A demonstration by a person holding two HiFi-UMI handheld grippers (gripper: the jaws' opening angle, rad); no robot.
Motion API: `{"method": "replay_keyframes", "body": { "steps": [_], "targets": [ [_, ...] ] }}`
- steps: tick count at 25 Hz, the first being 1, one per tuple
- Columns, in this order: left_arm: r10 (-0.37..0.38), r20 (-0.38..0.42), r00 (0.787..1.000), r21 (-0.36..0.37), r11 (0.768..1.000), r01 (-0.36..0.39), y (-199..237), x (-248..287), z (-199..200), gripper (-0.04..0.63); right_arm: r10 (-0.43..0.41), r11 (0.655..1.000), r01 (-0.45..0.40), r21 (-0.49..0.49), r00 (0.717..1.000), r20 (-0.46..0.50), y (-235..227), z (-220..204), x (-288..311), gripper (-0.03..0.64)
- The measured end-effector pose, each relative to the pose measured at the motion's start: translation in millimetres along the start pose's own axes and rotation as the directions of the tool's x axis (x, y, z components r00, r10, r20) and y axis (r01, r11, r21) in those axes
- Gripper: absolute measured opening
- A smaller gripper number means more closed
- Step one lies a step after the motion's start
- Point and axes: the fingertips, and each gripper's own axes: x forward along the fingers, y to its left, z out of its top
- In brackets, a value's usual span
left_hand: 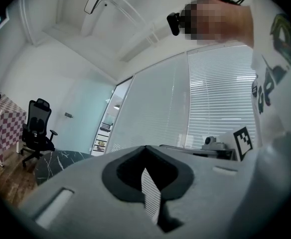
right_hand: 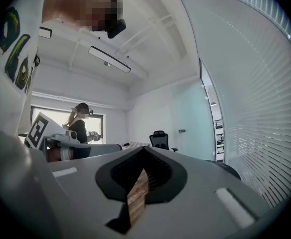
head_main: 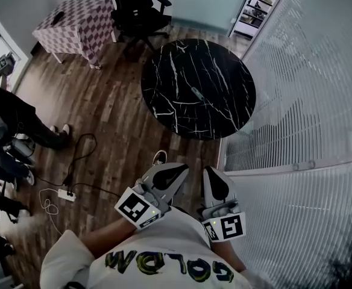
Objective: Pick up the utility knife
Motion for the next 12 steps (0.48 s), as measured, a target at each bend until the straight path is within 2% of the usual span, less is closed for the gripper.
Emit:
{"method": "replay_keyframes", "body": {
  "steps": [12],
  "targets": [
    [-0.048, 0.000, 0.999, -0.009, 0.999, 0.048, 119, 88, 30, 0.003, -0.021, 1.000, 0.020, -0.022, 1.000, -0.014, -66, 13, 131, 0.002]
  ]
}}
